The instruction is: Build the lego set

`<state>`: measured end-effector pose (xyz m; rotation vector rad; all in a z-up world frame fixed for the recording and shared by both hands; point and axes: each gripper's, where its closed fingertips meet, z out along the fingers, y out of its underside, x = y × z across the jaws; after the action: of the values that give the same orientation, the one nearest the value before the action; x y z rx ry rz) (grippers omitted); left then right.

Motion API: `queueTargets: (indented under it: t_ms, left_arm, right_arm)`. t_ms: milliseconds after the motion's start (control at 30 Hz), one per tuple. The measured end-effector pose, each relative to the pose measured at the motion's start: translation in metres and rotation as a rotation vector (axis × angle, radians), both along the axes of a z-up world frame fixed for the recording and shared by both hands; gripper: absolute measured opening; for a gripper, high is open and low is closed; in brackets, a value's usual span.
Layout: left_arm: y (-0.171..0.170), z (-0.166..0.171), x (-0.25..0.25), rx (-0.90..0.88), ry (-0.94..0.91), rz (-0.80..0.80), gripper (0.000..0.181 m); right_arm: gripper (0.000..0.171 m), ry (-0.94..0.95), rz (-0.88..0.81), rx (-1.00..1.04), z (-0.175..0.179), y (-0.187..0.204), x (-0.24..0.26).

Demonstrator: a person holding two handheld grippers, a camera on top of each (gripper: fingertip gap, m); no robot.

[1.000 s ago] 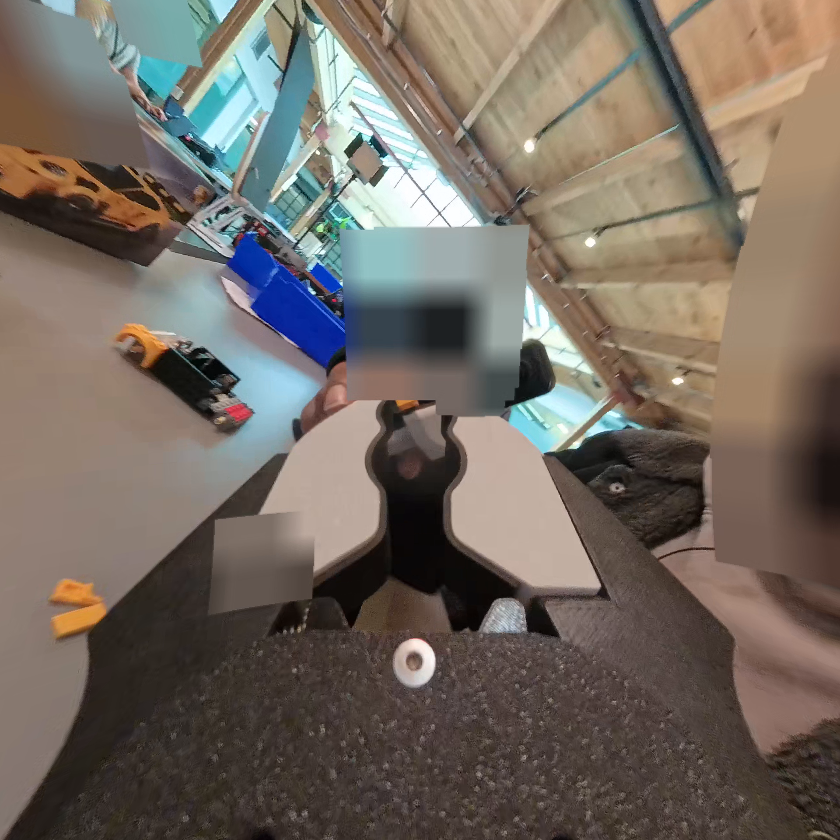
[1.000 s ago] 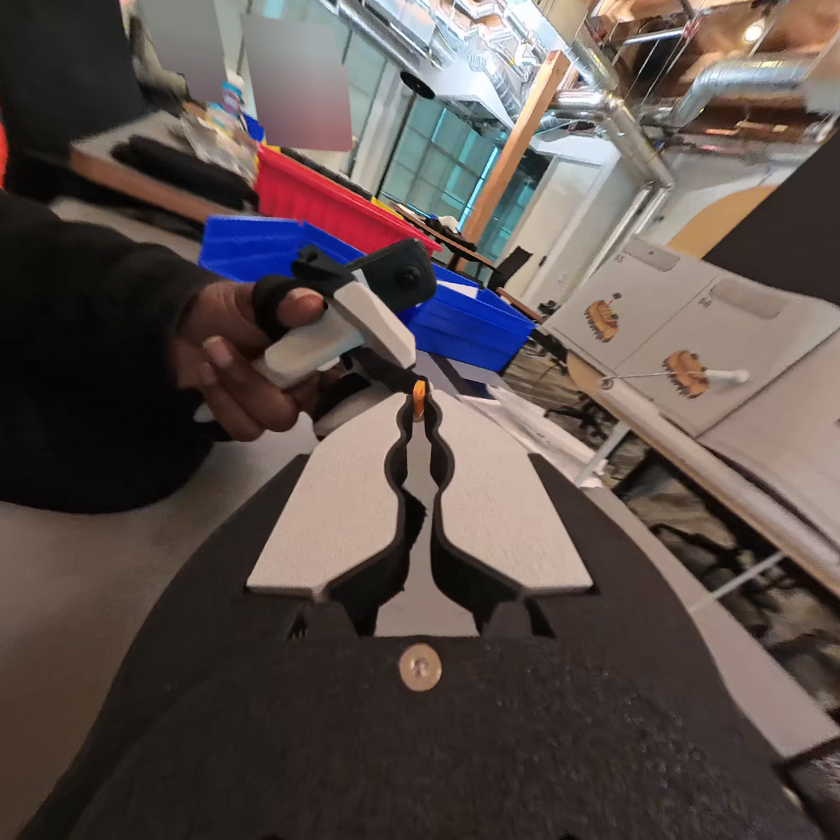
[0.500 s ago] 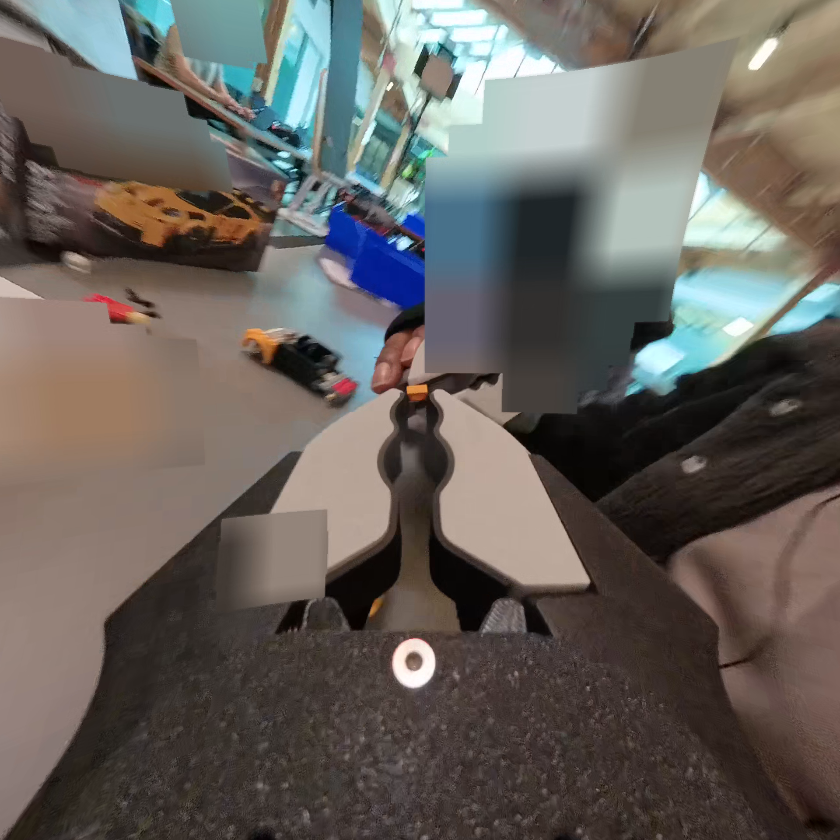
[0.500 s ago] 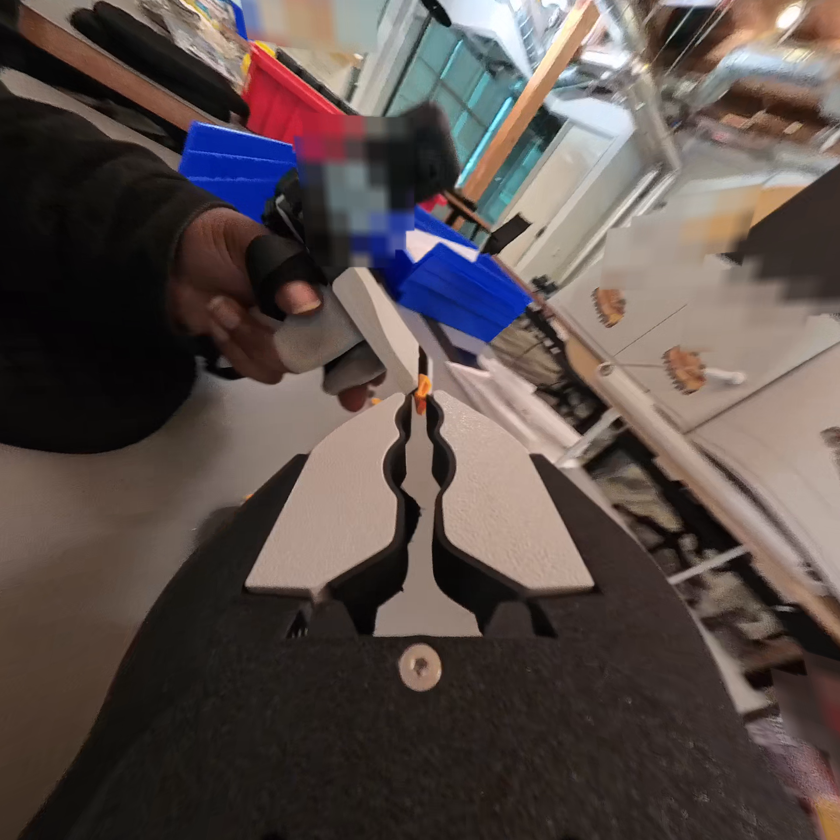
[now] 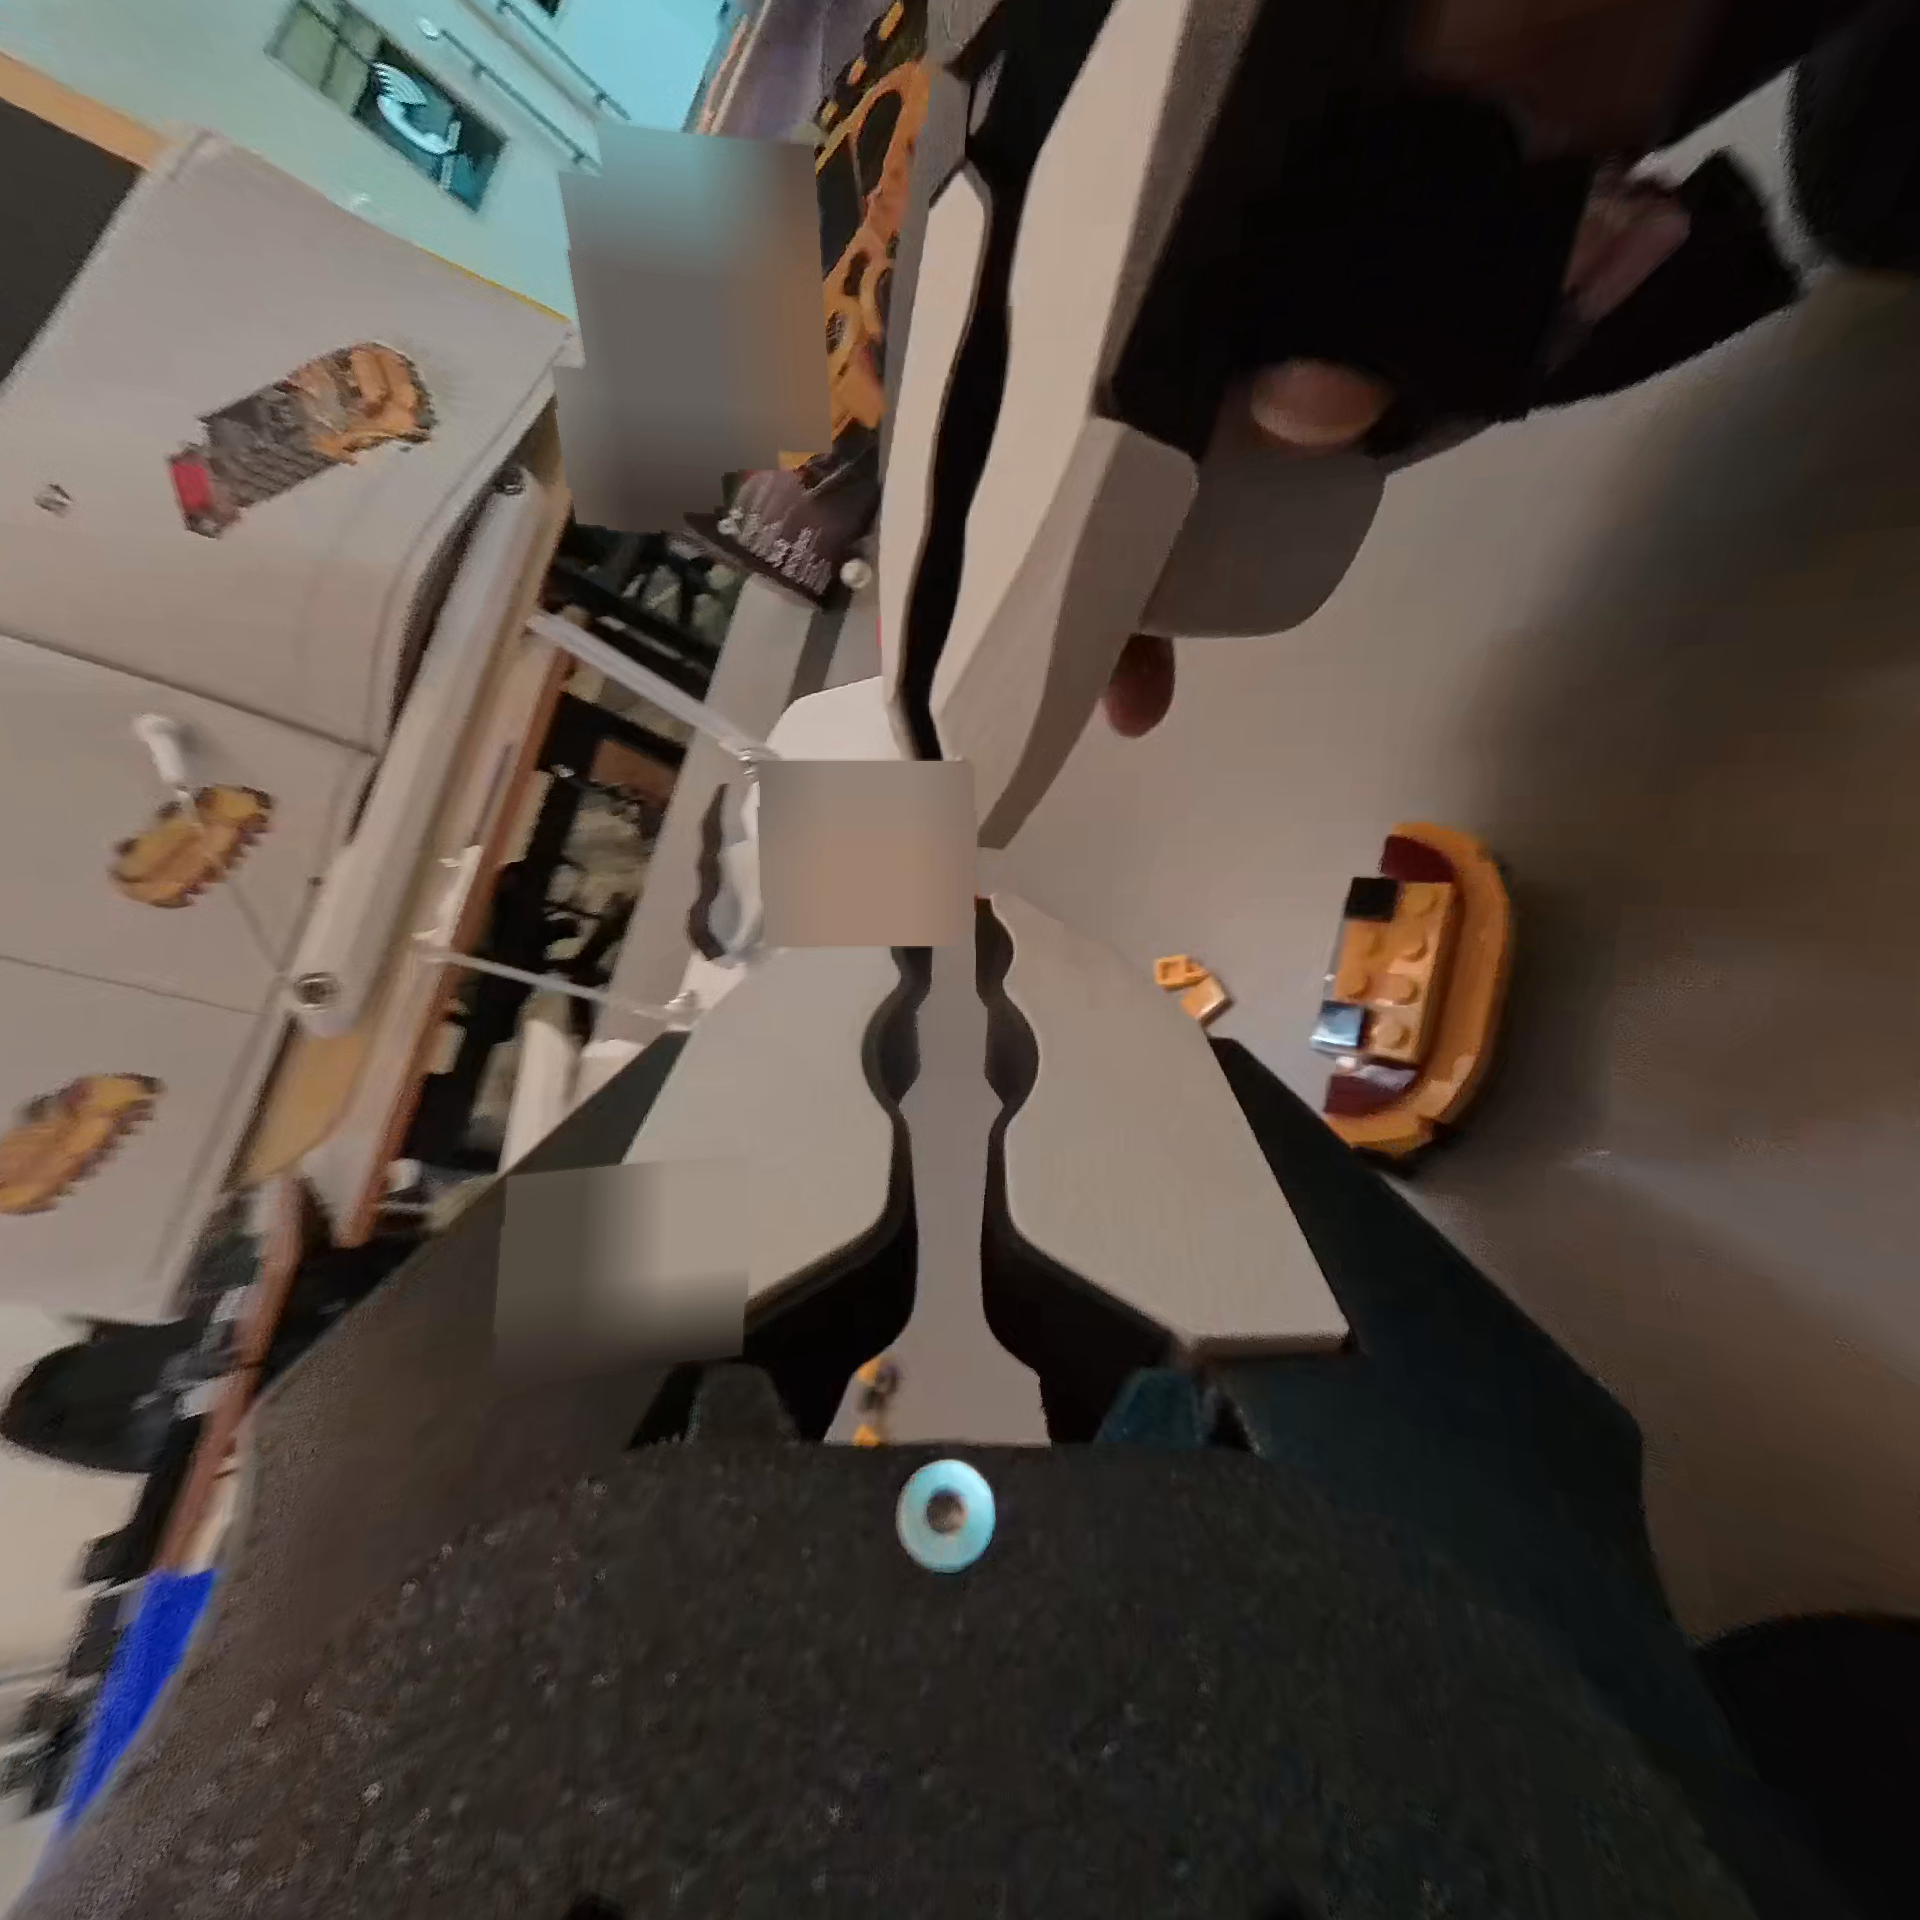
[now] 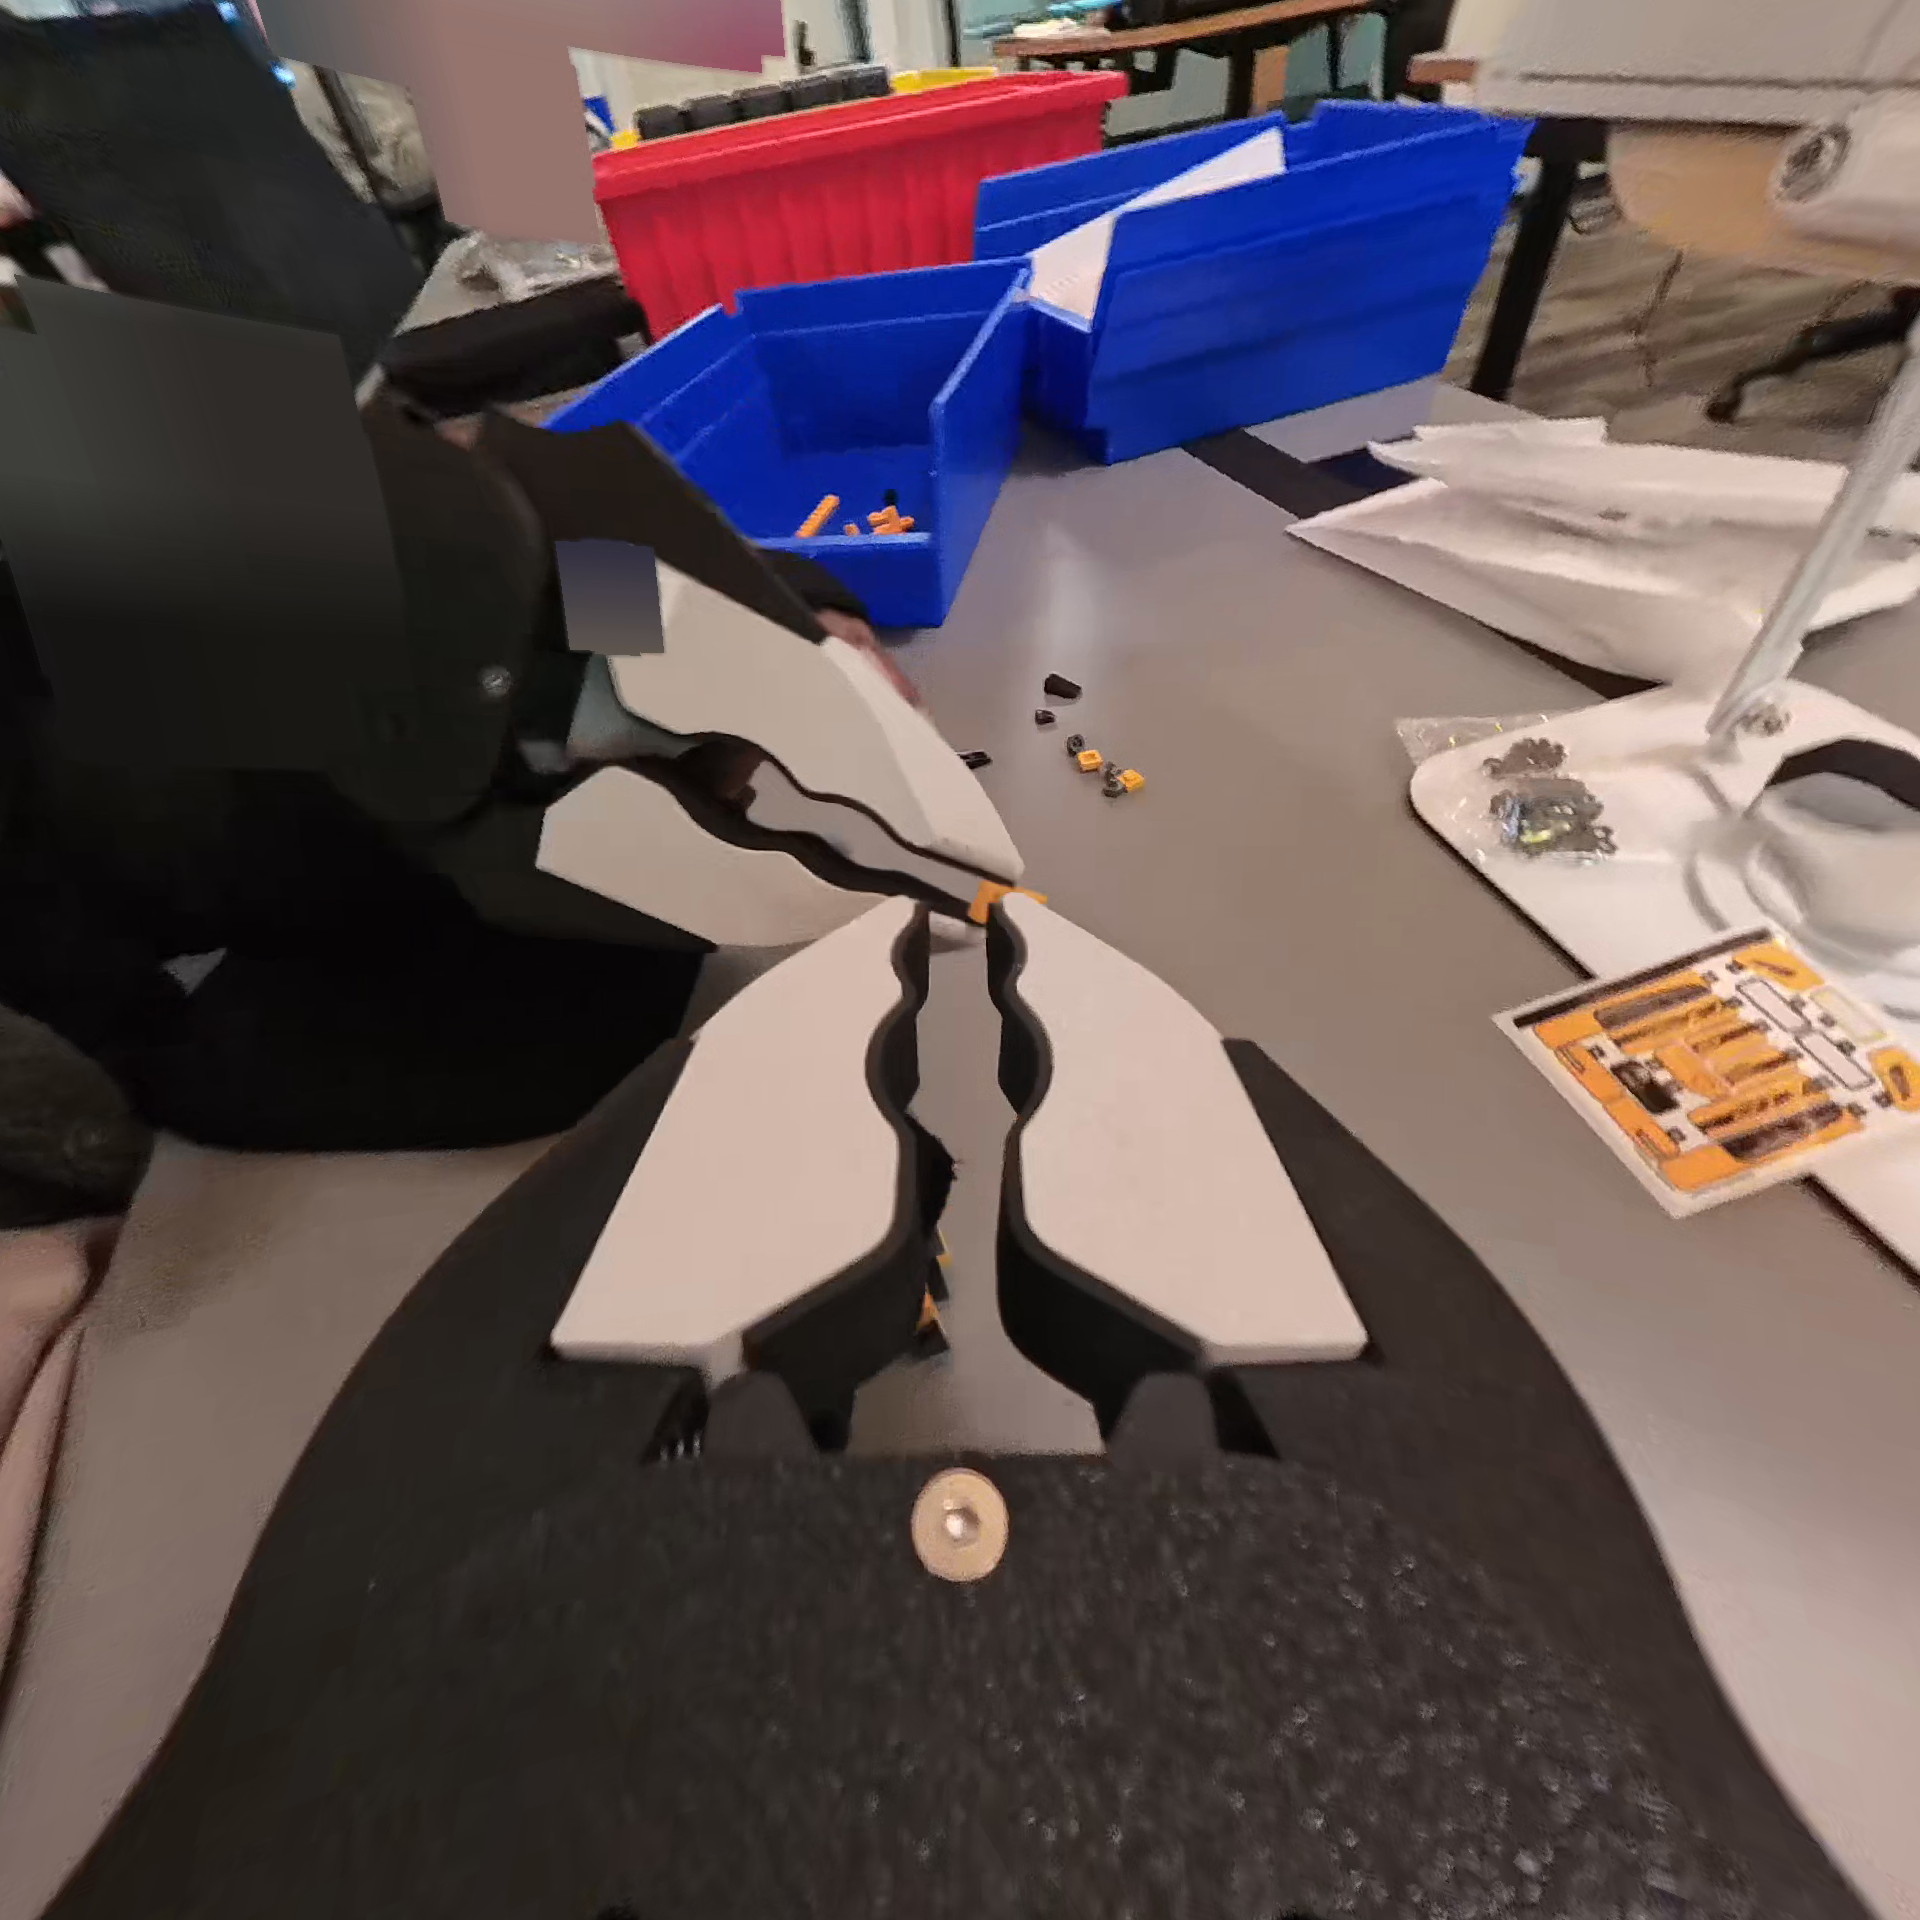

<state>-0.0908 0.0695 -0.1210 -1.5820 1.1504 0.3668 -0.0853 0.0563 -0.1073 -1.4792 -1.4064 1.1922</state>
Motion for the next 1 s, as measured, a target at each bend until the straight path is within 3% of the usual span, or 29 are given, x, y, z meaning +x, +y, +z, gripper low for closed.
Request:
queueTargets:
  t_ms: [500,767,1000]
  left_arm:
    - [0.006,0.0,-0.002,0.174,0.288,0.1,0.007]
    - [0.005,-0.001,-0.001,0.219,0.32,0.074,0.007]
    - [0.003,0.004,0.002,0.248,0.281,0.041,0.007]
  right_arm:
    - [0.01,-0.046,-0.139,-0.144,-0.009,0.008,-0.007]
    - [0.004,-0.037,-0.12,-0.256,-0.011,0.008,-0.007]
    - [0.0,-0.019,-0.078,-0.162,-0.006,0.006,-0.004]
